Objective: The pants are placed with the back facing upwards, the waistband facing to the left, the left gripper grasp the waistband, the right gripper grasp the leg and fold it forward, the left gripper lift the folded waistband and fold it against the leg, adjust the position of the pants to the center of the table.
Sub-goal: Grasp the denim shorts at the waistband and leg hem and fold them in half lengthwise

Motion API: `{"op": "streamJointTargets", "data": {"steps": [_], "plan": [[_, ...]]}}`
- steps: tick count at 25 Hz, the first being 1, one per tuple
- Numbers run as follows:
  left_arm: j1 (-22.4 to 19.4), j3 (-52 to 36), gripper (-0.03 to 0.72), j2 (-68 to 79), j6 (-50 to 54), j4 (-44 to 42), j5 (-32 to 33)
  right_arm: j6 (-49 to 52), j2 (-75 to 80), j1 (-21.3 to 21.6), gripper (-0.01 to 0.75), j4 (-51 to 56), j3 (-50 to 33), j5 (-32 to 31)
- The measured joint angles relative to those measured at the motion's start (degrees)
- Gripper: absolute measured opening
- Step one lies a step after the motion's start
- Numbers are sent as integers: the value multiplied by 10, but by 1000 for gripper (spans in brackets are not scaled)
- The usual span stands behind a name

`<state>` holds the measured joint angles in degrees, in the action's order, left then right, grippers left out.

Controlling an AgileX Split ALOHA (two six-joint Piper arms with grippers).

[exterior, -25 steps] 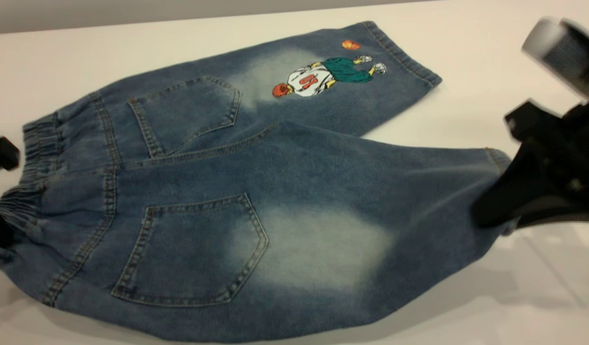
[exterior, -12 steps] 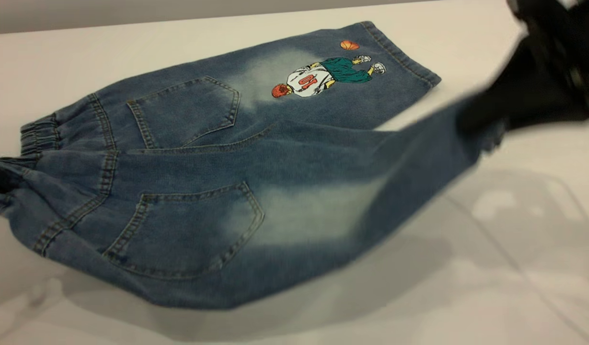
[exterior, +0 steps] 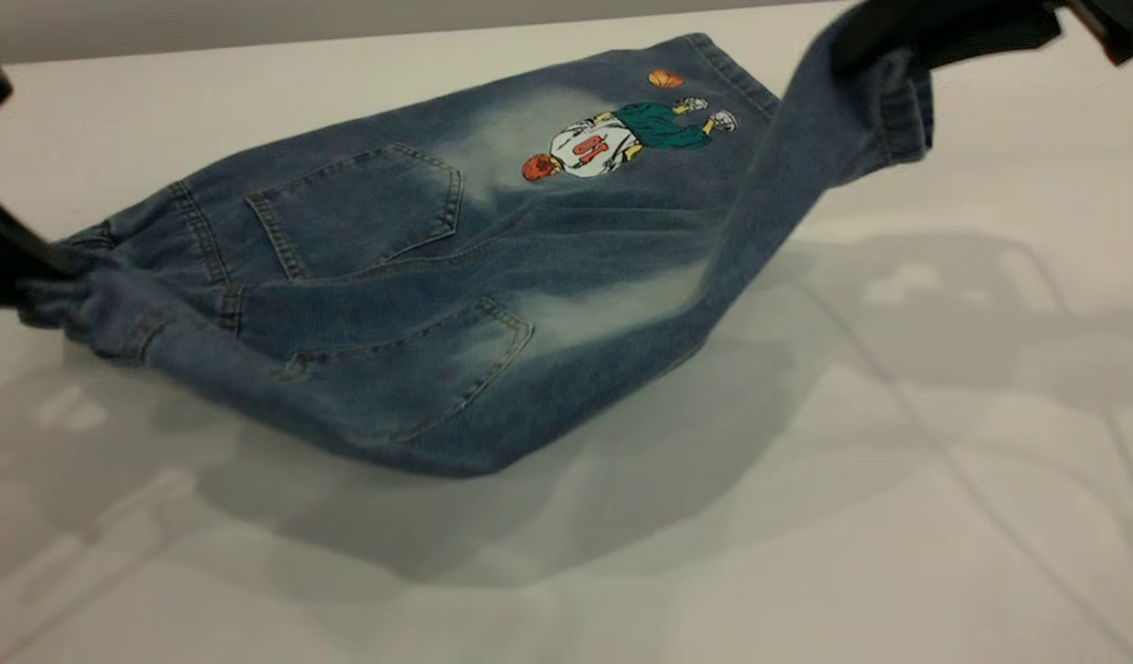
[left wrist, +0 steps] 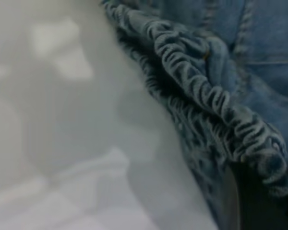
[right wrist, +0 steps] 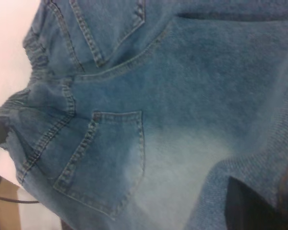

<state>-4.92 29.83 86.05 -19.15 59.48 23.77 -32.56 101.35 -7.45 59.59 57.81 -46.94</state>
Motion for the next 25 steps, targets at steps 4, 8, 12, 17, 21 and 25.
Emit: {"op": "streamJointTargets", "data": {"steps": [4, 8, 12, 17, 21, 25], "plan": [[-1, 0, 109, 0, -55, 109, 9, 15, 38, 0, 27, 1, 59, -18], [-1, 0, 109, 0, -95, 207, 10, 30, 67, 0, 27, 2, 114, -24], [-1, 0, 109, -12, -116, 289, -4, 45, 95, 0, 27, 3, 160, -30], [-1, 0, 109, -44, -122, 366, -62, 55, 135, 0, 27, 3, 205, -30], [-1, 0, 109, -69, -120, 387, -108, 69, 165, 0, 27, 3, 240, -28], [-1, 0, 109, -68, -114, 406, -124, 85, 198, 0, 27, 3, 276, -29]]}}
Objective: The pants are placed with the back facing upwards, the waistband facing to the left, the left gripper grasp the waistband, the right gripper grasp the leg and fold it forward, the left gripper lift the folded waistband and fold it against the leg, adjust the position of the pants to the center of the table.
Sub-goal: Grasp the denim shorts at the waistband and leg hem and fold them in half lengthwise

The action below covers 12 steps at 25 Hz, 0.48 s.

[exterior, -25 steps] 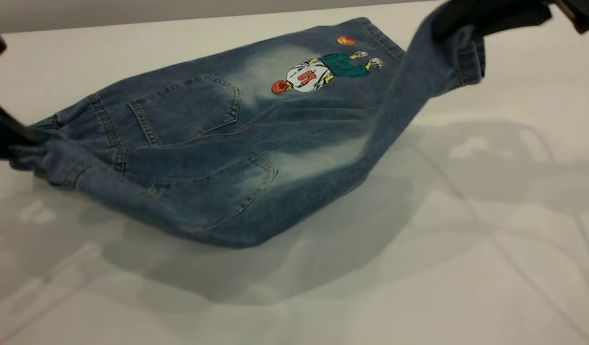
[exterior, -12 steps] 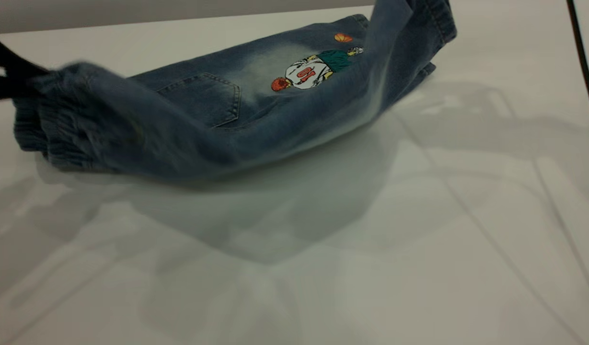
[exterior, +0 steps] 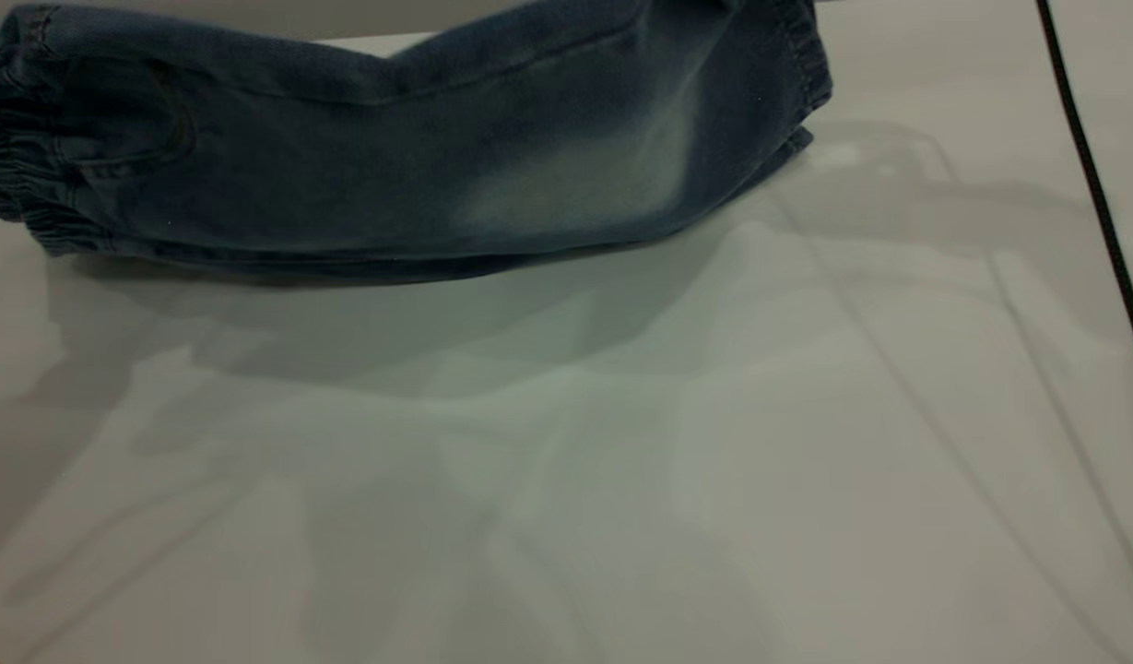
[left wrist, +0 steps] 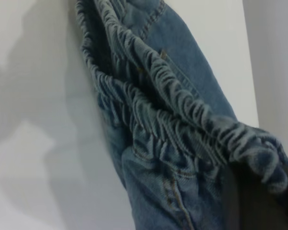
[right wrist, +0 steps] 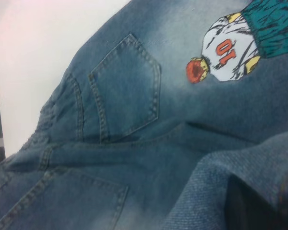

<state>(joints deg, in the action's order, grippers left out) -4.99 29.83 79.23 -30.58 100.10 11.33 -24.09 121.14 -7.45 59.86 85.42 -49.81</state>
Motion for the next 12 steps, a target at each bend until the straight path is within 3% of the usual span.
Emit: {"op": "streamJointTargets", "data": {"steps": [12], "plan": [[0, 0, 109, 0, 29, 1, -108, 31, 64, 0, 27, 3, 60, 18]]}}
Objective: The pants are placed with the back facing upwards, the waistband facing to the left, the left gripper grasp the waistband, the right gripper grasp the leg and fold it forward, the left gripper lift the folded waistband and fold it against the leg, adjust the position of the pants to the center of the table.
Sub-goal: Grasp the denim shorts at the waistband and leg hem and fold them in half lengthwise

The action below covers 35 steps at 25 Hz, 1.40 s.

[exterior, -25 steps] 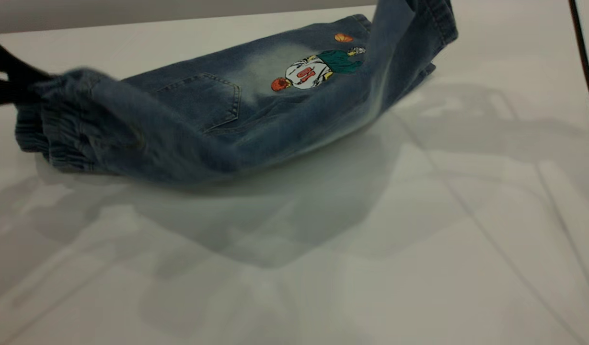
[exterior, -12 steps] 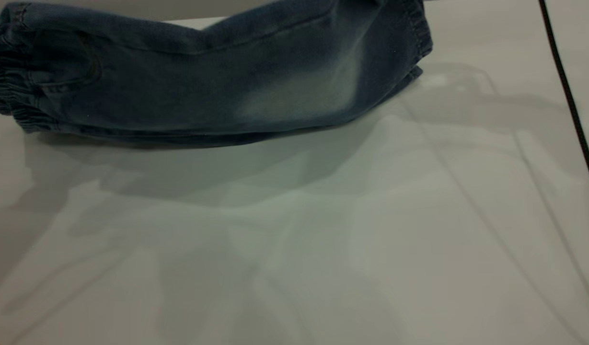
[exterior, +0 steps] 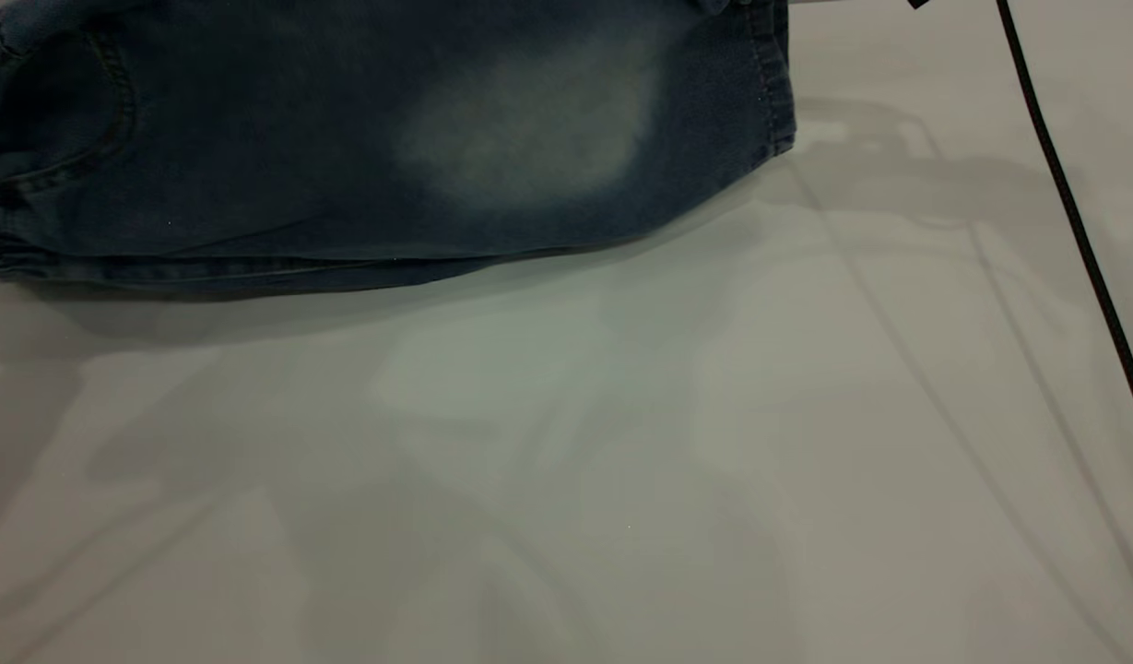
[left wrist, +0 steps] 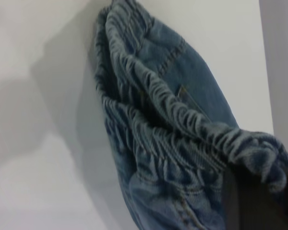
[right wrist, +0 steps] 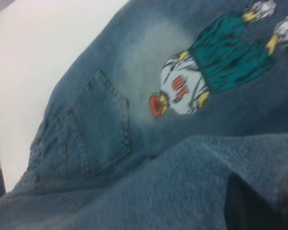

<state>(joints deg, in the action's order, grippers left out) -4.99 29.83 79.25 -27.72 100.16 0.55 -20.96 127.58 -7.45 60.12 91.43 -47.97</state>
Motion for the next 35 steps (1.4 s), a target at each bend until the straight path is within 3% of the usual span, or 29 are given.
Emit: {"op": "streamJointTargets", "data": {"steps": [14, 35], "plan": [[0, 1, 109, 0, -3, -1, -96, 25, 17, -1, 27, 15, 0, 59], [-1, 2, 109, 48, -3, -3, -116, 25, 26, -20, 27, 58, 0, 107]]}}
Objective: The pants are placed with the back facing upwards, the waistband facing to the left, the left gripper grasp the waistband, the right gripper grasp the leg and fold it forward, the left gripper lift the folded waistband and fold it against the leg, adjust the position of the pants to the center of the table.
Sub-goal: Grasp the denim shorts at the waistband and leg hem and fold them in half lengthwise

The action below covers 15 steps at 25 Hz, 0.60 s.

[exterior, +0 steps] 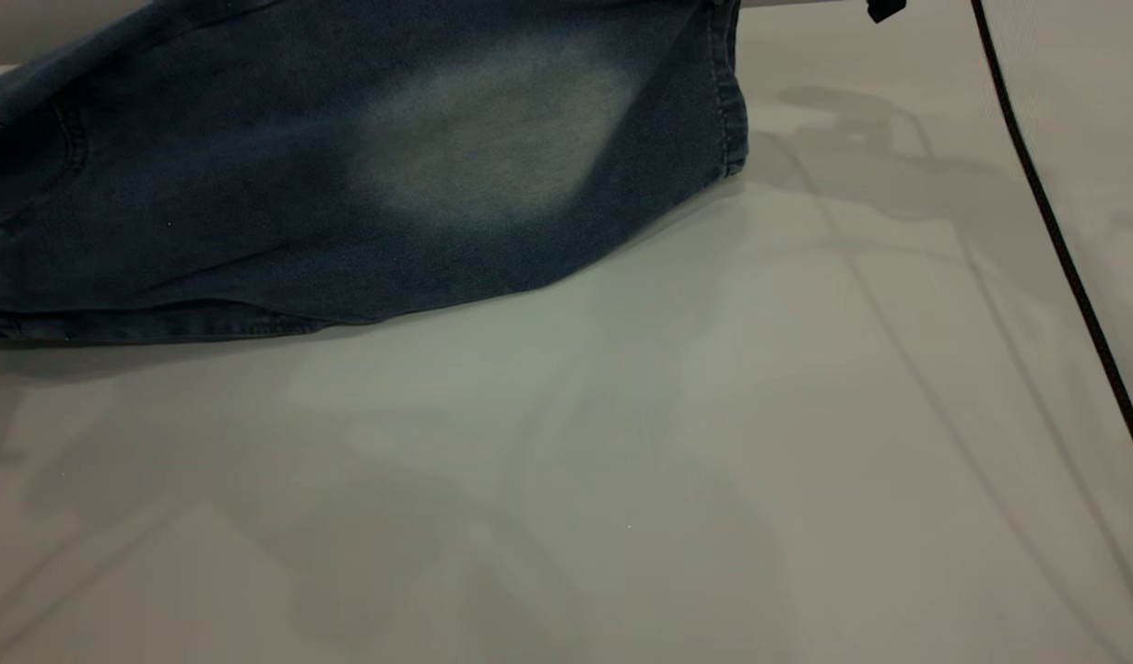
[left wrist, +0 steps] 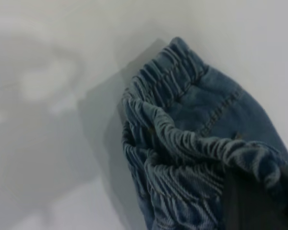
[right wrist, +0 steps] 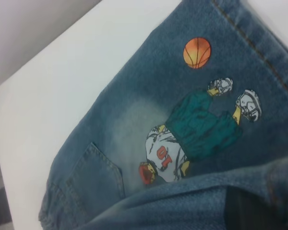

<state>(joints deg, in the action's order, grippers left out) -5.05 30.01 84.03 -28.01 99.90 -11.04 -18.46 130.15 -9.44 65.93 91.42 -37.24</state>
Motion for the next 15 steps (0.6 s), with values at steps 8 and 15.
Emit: {"op": "streamJointTargets", "data": {"steps": [8, 15], "plan": [[0, 44, 109, 16, 0, -27, -22, 0, 44, -3, 27, 19, 33, -13], [0, 85, 109, 72, 0, -27, -15, 5, 65, -3, 27, 18, 69, -10]]}}
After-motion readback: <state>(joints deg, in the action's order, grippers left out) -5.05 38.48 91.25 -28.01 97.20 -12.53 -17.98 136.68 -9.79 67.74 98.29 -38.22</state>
